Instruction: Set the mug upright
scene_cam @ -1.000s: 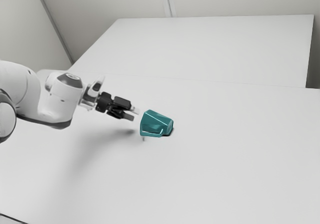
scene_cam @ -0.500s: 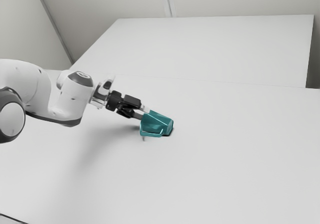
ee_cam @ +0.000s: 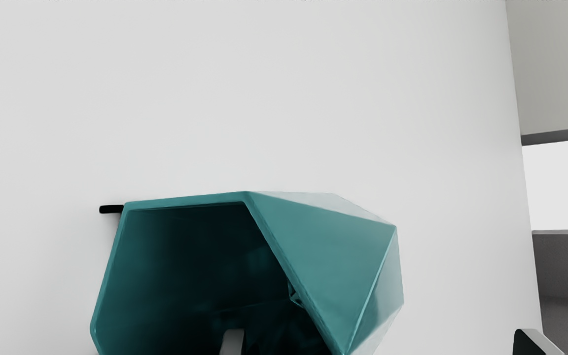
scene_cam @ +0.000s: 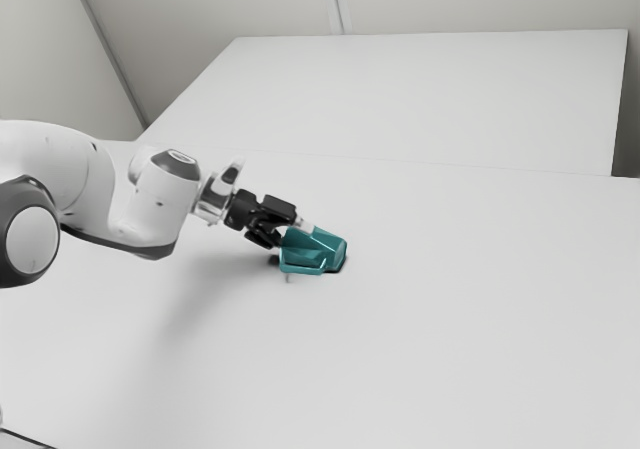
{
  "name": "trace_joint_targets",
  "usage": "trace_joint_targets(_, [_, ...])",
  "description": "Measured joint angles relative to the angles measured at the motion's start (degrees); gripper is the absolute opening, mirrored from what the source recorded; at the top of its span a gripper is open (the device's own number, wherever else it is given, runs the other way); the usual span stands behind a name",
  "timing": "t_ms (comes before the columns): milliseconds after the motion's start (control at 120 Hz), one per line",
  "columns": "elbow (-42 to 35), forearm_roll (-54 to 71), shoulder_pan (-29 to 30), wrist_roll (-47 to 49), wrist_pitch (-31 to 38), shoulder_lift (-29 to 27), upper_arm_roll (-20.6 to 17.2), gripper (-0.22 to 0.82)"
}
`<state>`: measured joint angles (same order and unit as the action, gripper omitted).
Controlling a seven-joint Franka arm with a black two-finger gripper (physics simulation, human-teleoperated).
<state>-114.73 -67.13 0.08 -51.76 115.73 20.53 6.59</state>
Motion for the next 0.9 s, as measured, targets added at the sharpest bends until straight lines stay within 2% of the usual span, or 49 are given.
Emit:
trace_joint_targets(108, [0.4, 0.1, 0.0, 1.0, 0.1, 0.0, -0.1, 0.48])
trace_joint_targets(517, [0.8, 0.6, 0.0, 3.3, 0.3, -0.1, -0.1, 0.0])
trace_joint_targets(700, [3.2, 2.4, 0.0, 4.0, 0.2, -0.3, -0.2, -0.12])
trace_joint_targets(900, [8.2, 11.7, -0.1, 6.1, -1.2, -1.1, -0.3, -0.15])
